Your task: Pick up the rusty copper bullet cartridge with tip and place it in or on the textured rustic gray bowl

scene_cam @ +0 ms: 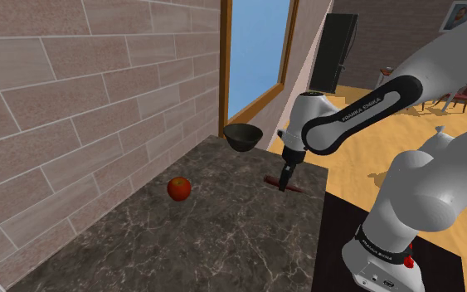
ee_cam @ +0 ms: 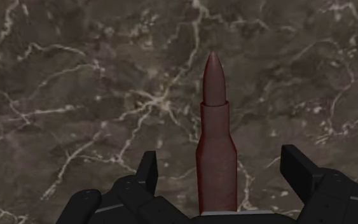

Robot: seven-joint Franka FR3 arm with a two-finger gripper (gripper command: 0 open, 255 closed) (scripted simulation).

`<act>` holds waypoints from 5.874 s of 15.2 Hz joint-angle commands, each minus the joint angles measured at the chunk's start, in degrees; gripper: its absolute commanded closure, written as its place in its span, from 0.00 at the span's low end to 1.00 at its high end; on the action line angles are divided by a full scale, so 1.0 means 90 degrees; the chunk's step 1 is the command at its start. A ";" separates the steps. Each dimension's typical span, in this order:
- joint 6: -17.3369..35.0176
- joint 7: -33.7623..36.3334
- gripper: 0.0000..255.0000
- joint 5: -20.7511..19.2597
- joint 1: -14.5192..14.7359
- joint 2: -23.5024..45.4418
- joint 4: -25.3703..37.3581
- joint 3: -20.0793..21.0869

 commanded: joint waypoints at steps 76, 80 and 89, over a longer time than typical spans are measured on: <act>-0.3287 -0.1614 1.00 0.1059 -0.0215 0.4495 0.7595 -0.0833; -0.2972 -0.1658 1.00 0.1101 -0.0217 0.4578 0.7356 -0.0823; -0.2493 -0.1738 1.00 0.1187 -0.0226 0.4747 0.7034 -0.0801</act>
